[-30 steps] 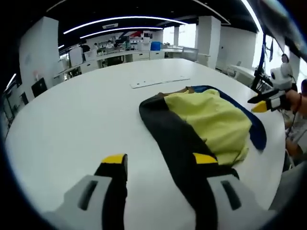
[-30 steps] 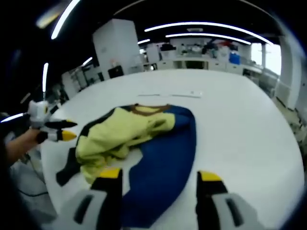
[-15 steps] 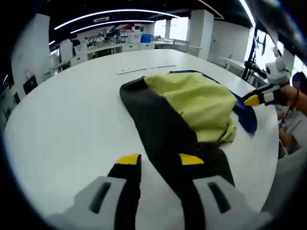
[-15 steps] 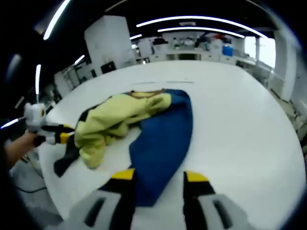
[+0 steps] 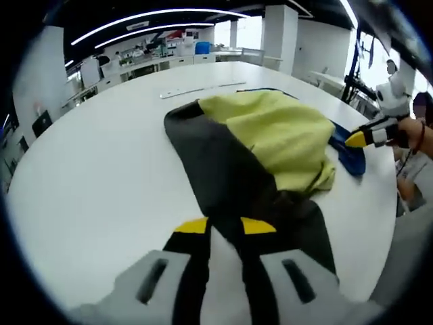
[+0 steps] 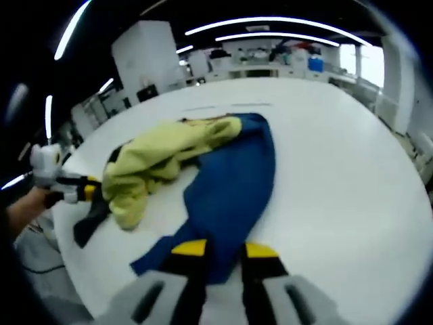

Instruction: Fold the garment on the visible template until the final outline fits inside the template.

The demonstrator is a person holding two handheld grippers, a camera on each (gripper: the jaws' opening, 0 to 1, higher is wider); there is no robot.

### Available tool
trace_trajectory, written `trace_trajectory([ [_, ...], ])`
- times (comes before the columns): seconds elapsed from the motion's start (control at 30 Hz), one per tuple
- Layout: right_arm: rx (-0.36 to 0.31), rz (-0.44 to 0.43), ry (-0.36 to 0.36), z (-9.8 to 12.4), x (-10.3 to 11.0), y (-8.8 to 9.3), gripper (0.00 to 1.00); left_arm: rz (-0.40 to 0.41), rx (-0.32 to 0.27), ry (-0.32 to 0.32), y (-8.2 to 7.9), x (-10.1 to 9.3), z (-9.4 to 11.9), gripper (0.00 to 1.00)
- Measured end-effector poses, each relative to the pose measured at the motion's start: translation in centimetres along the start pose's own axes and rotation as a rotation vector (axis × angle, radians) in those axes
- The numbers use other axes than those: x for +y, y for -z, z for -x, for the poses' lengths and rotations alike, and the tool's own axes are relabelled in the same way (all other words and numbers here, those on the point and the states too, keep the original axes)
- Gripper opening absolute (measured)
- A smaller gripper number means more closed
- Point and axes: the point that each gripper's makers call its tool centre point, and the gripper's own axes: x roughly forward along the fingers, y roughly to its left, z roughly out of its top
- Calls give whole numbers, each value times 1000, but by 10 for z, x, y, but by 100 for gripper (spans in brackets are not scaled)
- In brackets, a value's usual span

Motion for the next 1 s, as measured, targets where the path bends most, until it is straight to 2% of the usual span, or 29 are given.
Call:
trace_trajectory([
  [0.1,-4,-3,3,0,0,0,11,38,3,2,1,0,1,0],
  [0.27,-9,-4,7,-1,0,0,6,36,12,9,0,-4,2,0],
  [0.43,-23,-9,9,-1,-2,-4,0,32,29,-1,0,-1,6,0],
  [0.5,-28,0,12,1,-3,-8,0,40,18,-3,-4,1,11,0],
  [0.73,-31,47,39,10,-19,-15,0,22,-37,-24,-20,16,30,0],
  [0.87,-38,63,63,16,-32,-23,0,-1,-34,-61,-21,28,39,0],
  [1.0,-43,70,96,20,-47,-30,0,-6,-25,-96,-17,54,44,0],
])
